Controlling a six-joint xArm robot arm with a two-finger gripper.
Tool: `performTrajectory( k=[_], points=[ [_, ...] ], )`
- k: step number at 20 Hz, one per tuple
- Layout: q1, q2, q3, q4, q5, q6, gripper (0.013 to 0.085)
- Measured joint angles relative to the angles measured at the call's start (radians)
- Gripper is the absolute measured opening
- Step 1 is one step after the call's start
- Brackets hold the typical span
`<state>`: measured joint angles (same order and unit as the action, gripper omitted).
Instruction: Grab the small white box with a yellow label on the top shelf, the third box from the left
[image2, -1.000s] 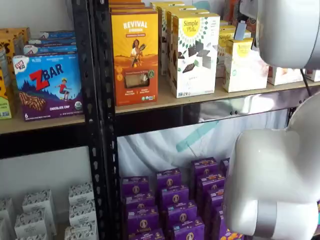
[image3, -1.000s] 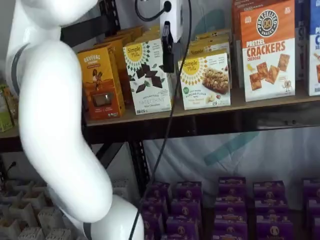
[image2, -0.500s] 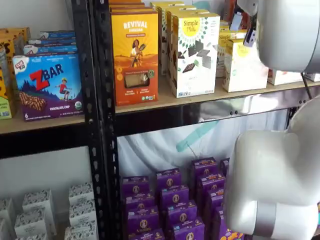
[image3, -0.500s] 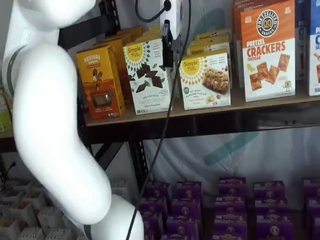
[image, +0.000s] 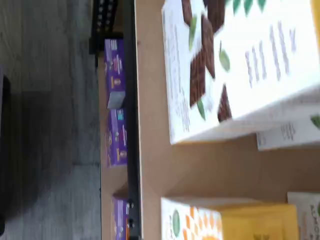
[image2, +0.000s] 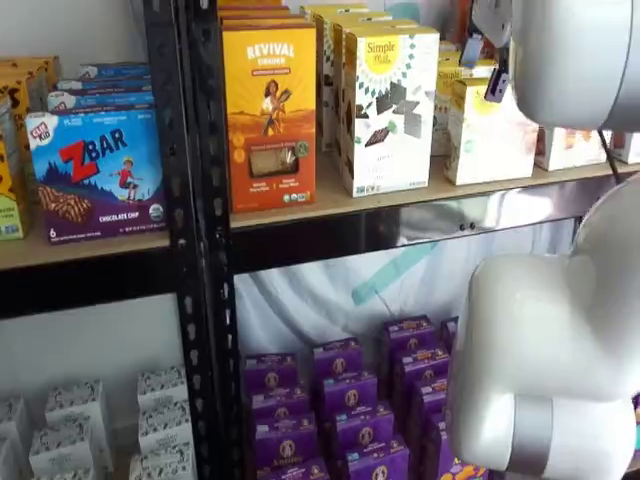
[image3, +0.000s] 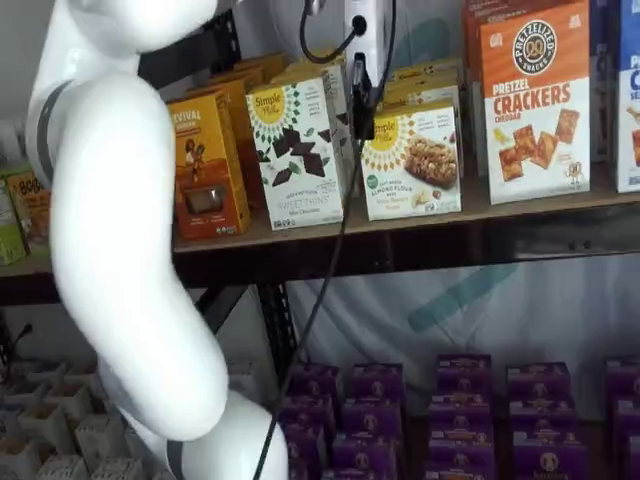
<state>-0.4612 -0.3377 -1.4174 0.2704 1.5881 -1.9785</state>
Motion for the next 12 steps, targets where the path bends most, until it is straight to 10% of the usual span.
performTrajectory(
  k=[12],
  points=[
    [0.026, 0.119, -0.086, -0.091, 0.022, 0.004, 0.085]
  ],
)
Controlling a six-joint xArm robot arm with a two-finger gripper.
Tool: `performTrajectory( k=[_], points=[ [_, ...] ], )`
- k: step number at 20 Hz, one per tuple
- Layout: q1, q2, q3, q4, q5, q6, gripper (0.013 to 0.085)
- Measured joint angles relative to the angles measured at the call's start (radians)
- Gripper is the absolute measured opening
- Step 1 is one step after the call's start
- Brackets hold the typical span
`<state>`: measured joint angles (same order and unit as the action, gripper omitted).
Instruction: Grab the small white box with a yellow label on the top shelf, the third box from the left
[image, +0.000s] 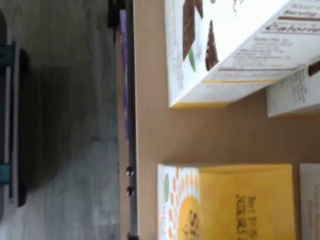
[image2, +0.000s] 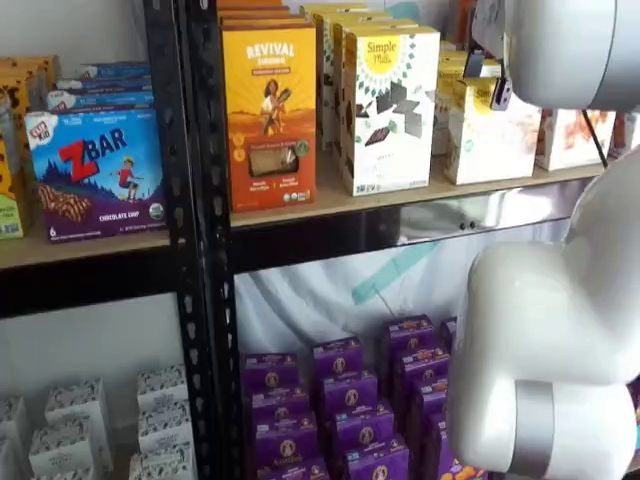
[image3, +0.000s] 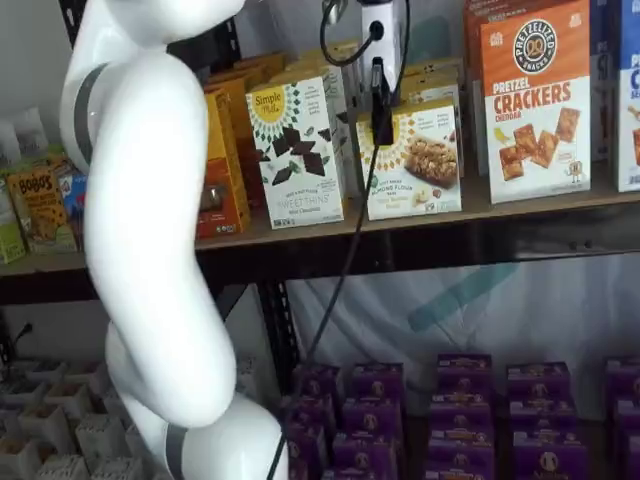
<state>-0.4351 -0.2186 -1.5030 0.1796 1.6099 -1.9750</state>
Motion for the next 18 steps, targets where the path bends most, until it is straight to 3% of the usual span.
performTrajectory(
  k=[9, 18],
  points=[
    [0.036, 0.048, -0.048, -0.092, 0.049, 0.023, 0.085],
    [0.052, 0.06, -0.06, -0.129, 0.073, 0.034, 0.085]
  ],
)
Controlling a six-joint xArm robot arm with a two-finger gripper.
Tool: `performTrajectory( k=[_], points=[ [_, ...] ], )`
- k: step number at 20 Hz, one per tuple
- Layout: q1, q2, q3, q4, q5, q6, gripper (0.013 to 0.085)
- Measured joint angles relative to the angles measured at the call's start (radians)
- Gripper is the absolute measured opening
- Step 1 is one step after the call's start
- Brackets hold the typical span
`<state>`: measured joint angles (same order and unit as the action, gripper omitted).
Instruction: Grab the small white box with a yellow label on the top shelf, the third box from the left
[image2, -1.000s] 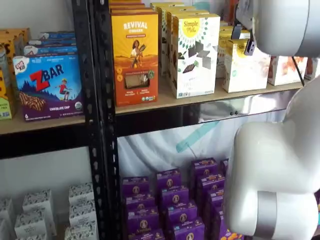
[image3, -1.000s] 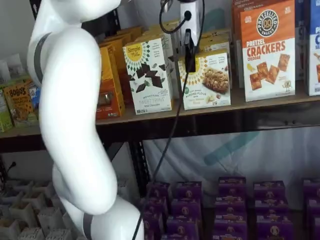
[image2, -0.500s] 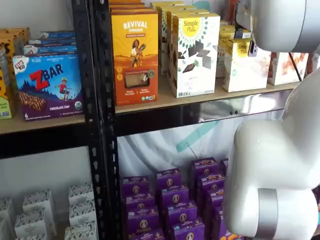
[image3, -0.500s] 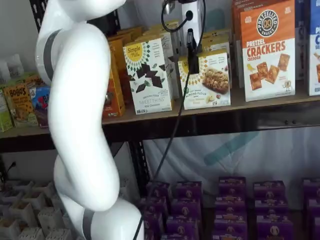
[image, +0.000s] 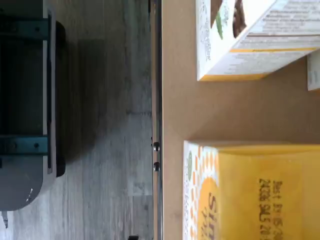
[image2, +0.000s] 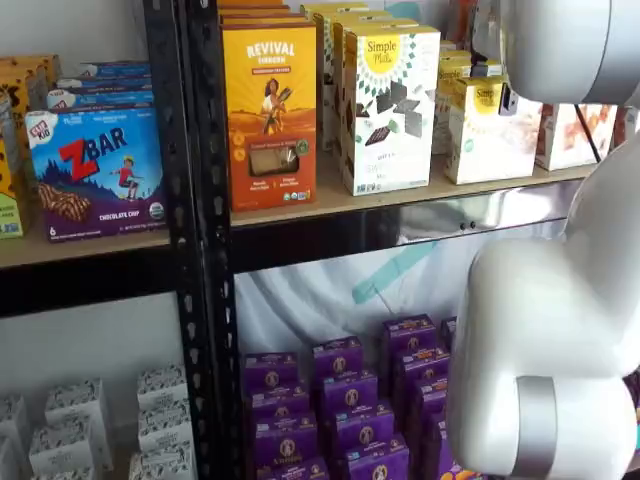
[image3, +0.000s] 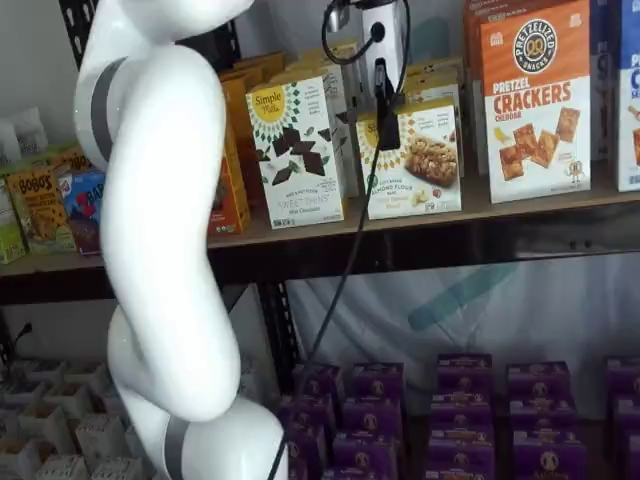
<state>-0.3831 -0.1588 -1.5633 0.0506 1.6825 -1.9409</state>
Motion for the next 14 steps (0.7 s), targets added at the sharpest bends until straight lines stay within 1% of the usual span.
performTrajectory(
  k=[1, 3, 4, 5, 6, 7, 8, 9, 10, 11, 14],
  points=[
    [0.001, -0.002, 0.003, -0.001, -0.003, 0.0, 0.085],
    [0.001, -0.005, 0.007, -0.002, -0.006, 0.0, 0.077],
    [0.0, -0.005, 0.007, 0.0, -0.005, 0.0, 0.077],
    [0.0, -0.006, 0.008, 0.002, -0.005, 0.0, 0.073],
    [-0.001, -0.006, 0.008, 0.004, -0.004, 0.0, 0.073],
    [-0.001, -0.006, 0.007, 0.006, -0.003, 0.0, 0.069],
    [-0.002, -0.006, 0.006, 0.008, -0.002, 0.0, 0.069],
    [-0.002, -0.006, 0.005, 0.01, -0.001, 0.0, 0.065],
    [-0.002, -0.007, 0.005, 0.011, -0.001, 0.0, 0.065],
    [-0.002, -0.007, 0.004, 0.012, -0.001, 0.0, 0.061],
    [-0.001, -0.007, 0.003, 0.01, -0.001, 0.001, 0.061]
  ],
)
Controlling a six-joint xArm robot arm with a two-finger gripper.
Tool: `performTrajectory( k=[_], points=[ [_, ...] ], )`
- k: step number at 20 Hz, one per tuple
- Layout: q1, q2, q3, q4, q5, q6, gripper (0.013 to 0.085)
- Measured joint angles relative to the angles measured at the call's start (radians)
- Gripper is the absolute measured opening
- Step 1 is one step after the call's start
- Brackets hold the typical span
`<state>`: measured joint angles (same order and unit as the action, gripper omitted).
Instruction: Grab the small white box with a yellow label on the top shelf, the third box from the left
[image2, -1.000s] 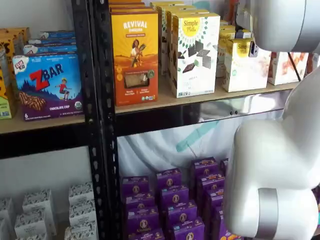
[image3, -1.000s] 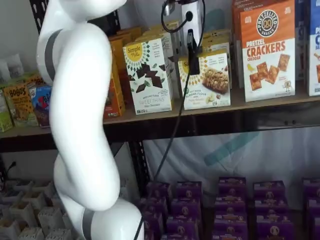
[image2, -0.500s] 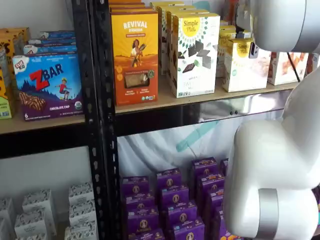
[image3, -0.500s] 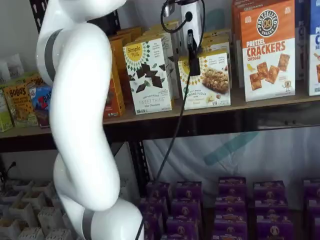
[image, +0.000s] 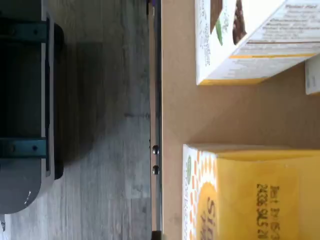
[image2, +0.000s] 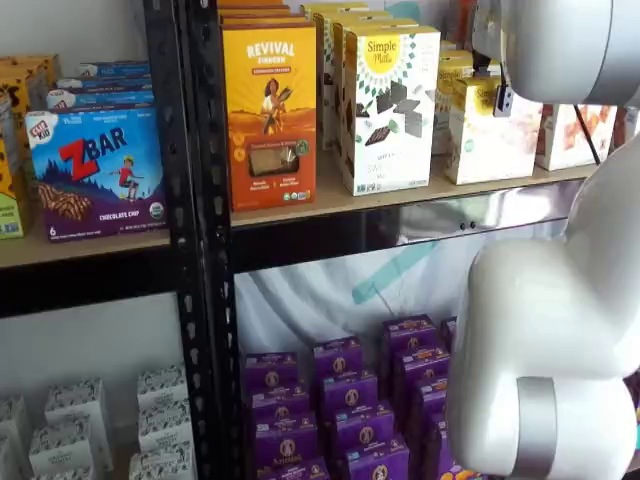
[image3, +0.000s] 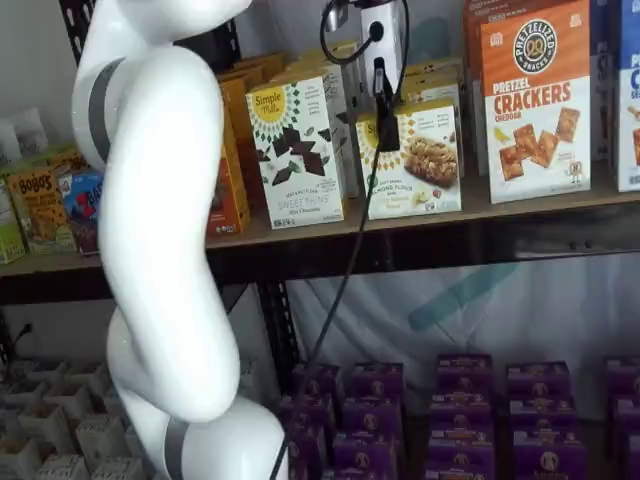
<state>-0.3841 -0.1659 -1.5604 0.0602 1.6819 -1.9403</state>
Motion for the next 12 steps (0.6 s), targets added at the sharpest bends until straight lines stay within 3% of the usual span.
performTrajectory(
  k=[5, 7, 11, 12],
  points=[
    [-0.002, -0.002, 0.002, 0.004, 0.0, -0.001, 0.053],
    [-0.003, -0.003, 0.002, 0.005, 0.0, -0.002, 0.045],
    [-0.004, -0.003, 0.001, 0.007, -0.001, -0.003, 0.045],
    [-0.005, -0.003, 0.0, 0.008, 0.0, -0.004, 0.041]
  ],
)
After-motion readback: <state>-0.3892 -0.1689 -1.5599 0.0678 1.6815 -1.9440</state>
